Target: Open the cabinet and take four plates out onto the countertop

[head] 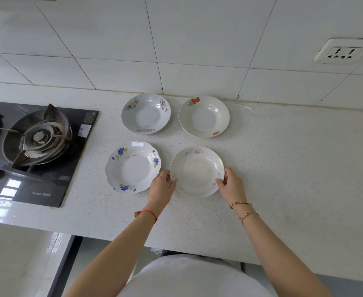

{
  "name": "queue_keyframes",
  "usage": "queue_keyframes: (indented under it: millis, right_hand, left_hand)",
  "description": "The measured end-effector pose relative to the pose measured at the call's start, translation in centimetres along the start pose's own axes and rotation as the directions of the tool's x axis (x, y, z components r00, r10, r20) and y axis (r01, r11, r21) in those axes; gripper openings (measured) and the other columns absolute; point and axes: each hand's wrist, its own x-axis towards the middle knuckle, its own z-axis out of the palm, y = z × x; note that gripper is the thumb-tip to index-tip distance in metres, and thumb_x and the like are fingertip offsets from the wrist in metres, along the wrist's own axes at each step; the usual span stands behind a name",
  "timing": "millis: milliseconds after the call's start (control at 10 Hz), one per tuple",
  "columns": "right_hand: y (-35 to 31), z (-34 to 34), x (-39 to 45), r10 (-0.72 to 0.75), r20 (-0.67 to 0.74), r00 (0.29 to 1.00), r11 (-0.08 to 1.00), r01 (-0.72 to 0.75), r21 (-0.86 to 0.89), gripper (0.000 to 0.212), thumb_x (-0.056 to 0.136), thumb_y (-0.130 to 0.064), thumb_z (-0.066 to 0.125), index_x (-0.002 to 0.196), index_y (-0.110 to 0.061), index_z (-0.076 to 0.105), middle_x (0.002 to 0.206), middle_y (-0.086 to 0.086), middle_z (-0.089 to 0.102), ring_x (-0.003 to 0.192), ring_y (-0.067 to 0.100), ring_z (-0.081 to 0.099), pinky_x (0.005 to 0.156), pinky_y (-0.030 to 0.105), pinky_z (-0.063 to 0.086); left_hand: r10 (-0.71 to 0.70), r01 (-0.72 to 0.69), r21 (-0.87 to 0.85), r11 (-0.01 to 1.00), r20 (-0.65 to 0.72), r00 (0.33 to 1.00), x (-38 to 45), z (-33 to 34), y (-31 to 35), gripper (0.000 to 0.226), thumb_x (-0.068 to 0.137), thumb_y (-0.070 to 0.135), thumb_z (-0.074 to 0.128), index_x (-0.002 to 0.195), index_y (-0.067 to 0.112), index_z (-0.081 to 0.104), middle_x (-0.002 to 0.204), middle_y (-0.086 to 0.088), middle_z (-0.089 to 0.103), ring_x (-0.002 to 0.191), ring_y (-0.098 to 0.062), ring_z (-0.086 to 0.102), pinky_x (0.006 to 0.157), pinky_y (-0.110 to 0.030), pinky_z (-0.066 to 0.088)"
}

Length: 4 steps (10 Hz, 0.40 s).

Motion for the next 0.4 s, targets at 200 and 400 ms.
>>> queue_keyframes:
  millis: [200,400]
  right_hand:
    - [-0.06,-0.15,-0.13,0.002,0.012,1.000,1.000,-0.001,-0.008,0.033,0.086,-0.016,0.066,0.117,-0.006,0.057,0.103,0.012,0.068,0.092,0.024,0.064,0.073,0.029,0.055]
    - [0.15,-0.65,-0.09,0.002,0.015,1.000,1.000,-0.002,-0.031,0.043,0.089,-0.021,0.062,0.127,-0.005,0.051,0.105,0.012,0.066,0.096,0.027,0.063,0.078,0.034,0.055]
  left_hand:
    - [0.000,0.000,0.001,1.000,0.003,1.000,0.04,-0.12,-0.12,0.036,0.091,0.030,0.063,0.121,0.010,0.059,0.108,-0.004,0.067,0.098,-0.020,0.062,0.088,-0.029,0.053]
    - [-0.006,0.006,0.007,1.000,-0.002,1.000,0.02,-0.25,-0.18,0.037,0.092,0.029,0.062,0.125,0.012,0.057,0.110,-0.005,0.066,0.101,-0.021,0.062,0.087,-0.029,0.051]
